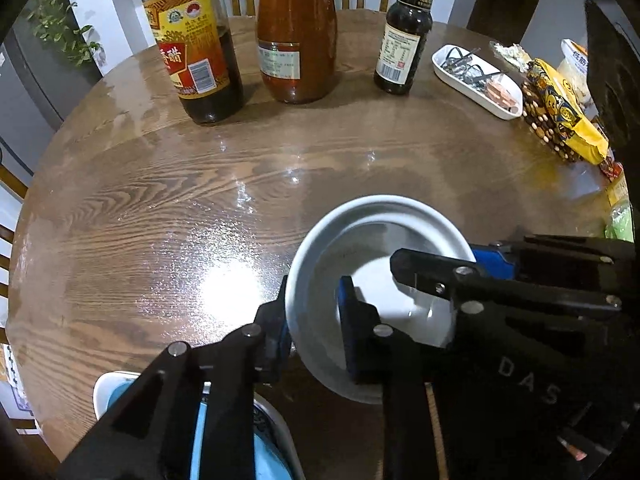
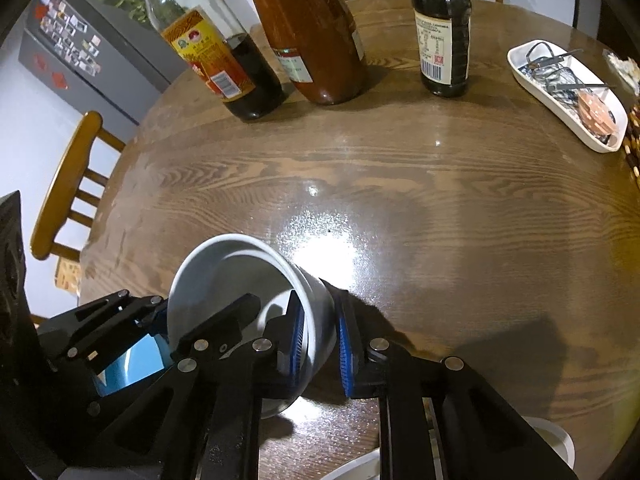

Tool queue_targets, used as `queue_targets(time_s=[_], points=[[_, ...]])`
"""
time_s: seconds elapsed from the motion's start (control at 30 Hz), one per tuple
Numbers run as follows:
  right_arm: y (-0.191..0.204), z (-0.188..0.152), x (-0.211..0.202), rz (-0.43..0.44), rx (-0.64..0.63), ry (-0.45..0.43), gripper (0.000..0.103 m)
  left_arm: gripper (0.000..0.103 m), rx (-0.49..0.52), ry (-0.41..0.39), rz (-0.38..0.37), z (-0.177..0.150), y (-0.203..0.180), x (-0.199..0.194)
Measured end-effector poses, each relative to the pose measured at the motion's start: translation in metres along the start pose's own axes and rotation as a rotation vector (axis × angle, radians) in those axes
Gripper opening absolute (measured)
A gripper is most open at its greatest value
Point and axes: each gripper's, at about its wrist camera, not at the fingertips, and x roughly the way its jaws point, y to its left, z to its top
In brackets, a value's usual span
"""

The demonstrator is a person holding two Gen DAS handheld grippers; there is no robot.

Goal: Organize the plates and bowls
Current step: 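Lift the white ramekin and carry it over the nested white bowls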

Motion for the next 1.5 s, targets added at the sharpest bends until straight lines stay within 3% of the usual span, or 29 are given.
queue_targets(time_s=[0.53, 1.5], points=[[0.0, -0.008, -0.023, 0.029, 0.04, -0.089, 0.017, 0.019, -0.004, -0.052, -0.011, -0.003, -0.005, -0.024], [0.01, -0.04, -0.096, 0.043, 0.031, -0.254, 0.017, 0.019, 0.086, -0.205, 0.027, -0.013, -0.04, -0.089]])
